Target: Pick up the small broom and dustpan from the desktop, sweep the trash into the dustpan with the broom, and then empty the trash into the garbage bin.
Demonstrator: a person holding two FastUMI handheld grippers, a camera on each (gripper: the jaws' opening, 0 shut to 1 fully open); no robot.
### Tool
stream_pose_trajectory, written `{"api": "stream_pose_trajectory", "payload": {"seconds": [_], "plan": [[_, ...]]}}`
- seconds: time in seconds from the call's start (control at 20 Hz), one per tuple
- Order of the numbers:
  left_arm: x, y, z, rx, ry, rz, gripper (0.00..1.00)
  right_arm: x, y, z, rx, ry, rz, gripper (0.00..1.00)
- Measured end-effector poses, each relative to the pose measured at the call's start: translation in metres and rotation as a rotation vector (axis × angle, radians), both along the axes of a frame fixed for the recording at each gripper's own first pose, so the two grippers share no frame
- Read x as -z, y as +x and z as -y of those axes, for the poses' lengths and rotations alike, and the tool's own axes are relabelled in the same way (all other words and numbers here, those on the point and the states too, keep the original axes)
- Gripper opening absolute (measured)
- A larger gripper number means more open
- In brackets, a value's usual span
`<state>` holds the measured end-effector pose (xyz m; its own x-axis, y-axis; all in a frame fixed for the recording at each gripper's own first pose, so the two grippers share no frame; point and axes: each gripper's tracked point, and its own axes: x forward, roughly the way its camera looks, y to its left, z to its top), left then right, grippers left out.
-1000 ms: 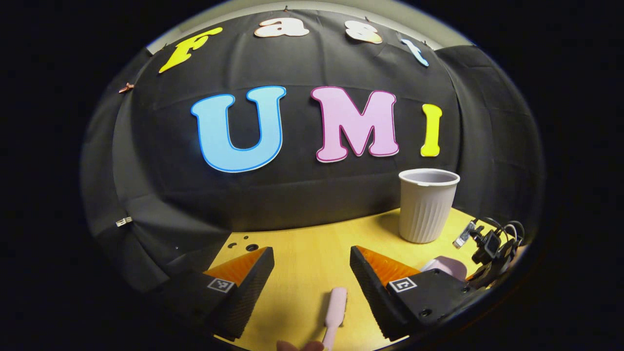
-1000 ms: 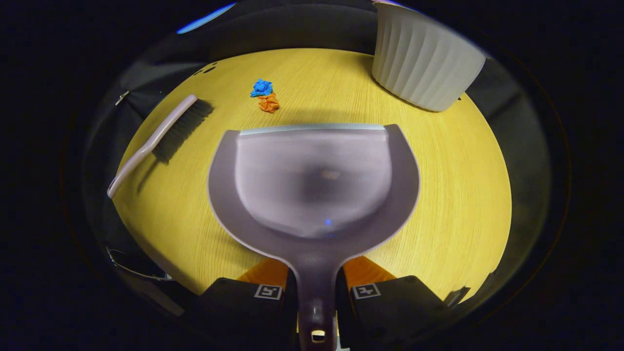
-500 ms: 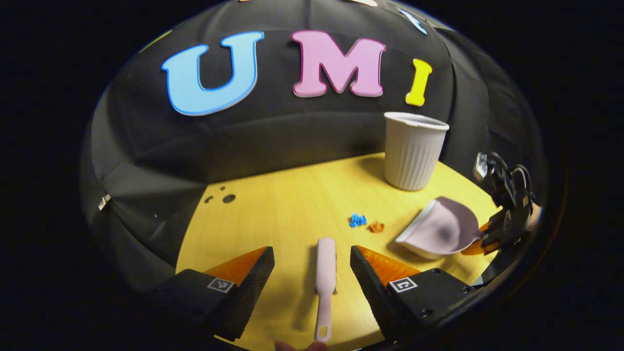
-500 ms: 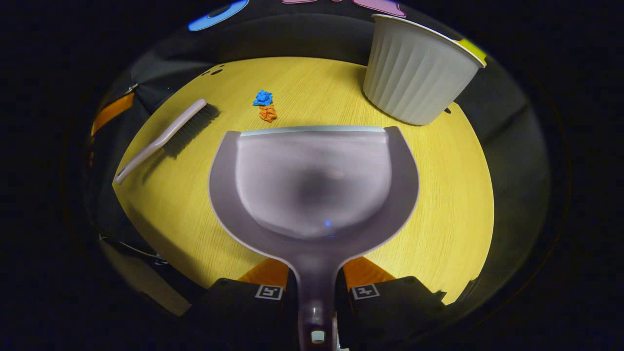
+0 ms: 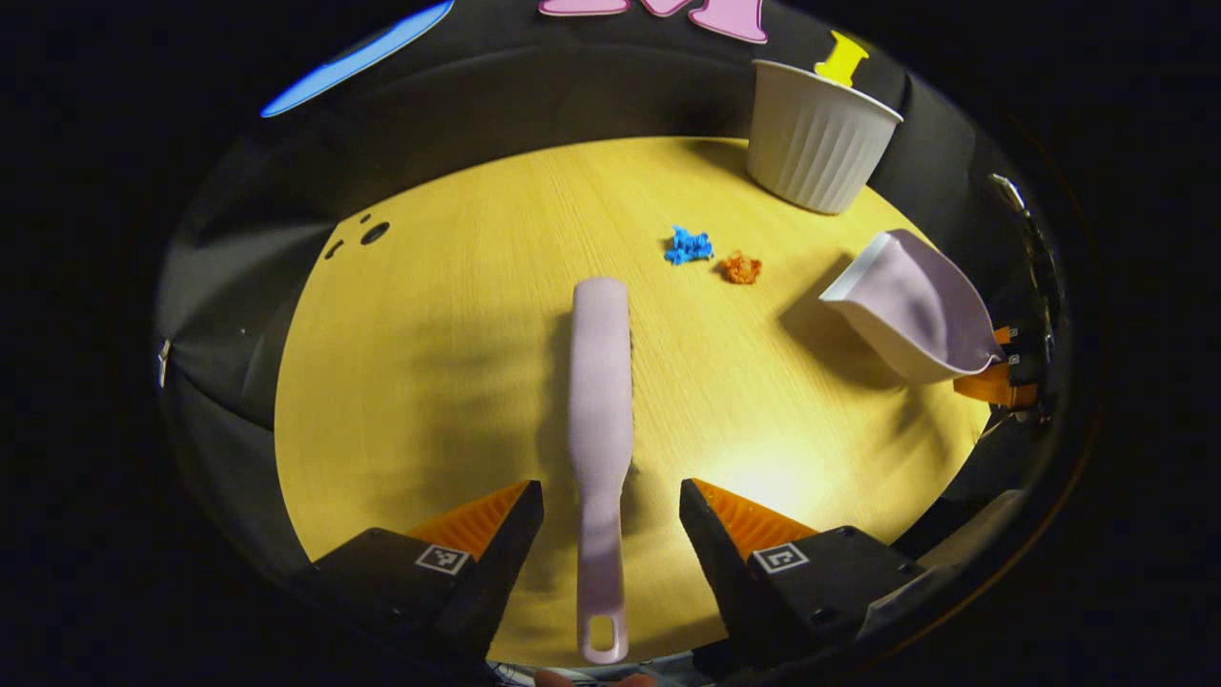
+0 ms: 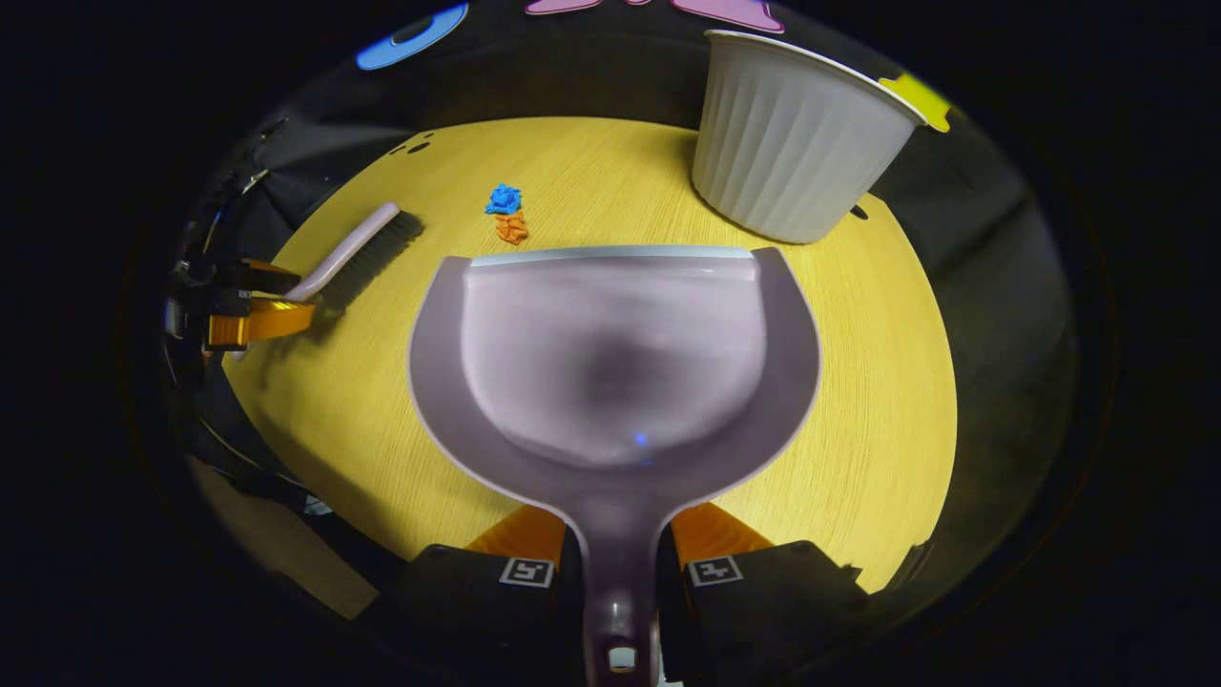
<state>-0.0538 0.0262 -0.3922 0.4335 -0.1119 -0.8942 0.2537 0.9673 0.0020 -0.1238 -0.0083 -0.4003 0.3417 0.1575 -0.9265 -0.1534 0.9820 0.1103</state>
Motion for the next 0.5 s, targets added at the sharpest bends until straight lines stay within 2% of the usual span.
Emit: {"api": "stream_pose_trajectory", "payload": {"seconds": [0.25, 0.4, 0.5], "plan": [[0.026, 0.0, -0.003, -0.024, 0.01, -0.066, 0.88, 0.001, -0.004, 0.006, 0.013, -0.002, -0.004, 0.36], [0.035, 0.001, -0.005, -0.035, 0.011, -0.085, 0.8, 0.002, -0.007, 0.007, 0.015, -0.004, -0.005, 0.36], [0.037, 0.005, -0.002, -0.029, 0.0, -0.077, 0.7, 0.002, -0.008, 0.008, 0.016, -0.005, -0.007, 0.36]]}}
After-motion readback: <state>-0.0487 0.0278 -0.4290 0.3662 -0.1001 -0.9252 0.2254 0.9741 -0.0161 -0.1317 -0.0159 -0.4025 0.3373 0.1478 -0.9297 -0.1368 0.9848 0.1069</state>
